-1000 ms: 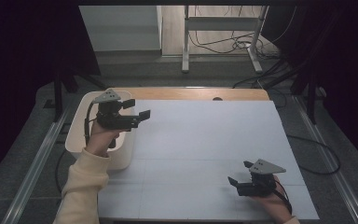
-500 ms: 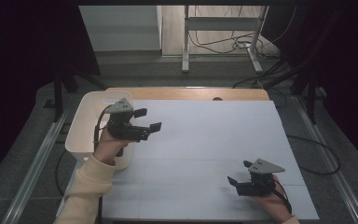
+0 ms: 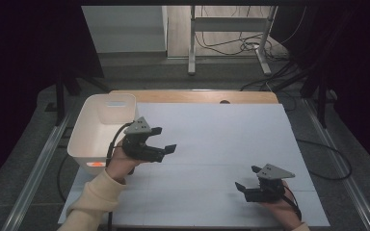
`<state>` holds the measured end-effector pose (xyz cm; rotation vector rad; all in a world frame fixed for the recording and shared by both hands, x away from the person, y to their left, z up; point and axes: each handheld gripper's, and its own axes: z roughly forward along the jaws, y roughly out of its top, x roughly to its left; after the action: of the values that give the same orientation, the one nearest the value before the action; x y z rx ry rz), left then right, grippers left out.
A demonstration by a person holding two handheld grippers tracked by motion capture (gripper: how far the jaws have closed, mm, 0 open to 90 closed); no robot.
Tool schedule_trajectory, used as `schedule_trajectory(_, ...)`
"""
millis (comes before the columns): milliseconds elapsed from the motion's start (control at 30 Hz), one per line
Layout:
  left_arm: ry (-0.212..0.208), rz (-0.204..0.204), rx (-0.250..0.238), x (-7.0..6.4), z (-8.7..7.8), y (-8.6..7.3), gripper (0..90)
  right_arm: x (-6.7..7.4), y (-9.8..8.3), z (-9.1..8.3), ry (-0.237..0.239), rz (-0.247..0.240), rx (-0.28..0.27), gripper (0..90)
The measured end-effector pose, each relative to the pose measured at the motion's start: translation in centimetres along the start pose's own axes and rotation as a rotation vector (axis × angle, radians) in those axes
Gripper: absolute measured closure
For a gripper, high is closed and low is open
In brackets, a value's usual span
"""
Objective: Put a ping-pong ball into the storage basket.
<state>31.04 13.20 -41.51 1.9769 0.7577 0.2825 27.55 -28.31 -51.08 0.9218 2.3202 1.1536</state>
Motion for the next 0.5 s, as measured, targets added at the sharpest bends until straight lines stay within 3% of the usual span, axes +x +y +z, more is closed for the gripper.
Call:
schedule_trajectory(300, -0.003, 0.018, 0.002, -1.6, 0.2, -2.1, 16.7, 0.0, 0.0, 0.0, -0.008, -0.002, -0.002, 13.2)
schedule_trajectory(500, 0.002, 0.031, 0.02, -2.7, 0.2, -4.3, 16.7, 0.0, -0.1, -0.2, -0.011, 0.003, -0.002, 13.2)
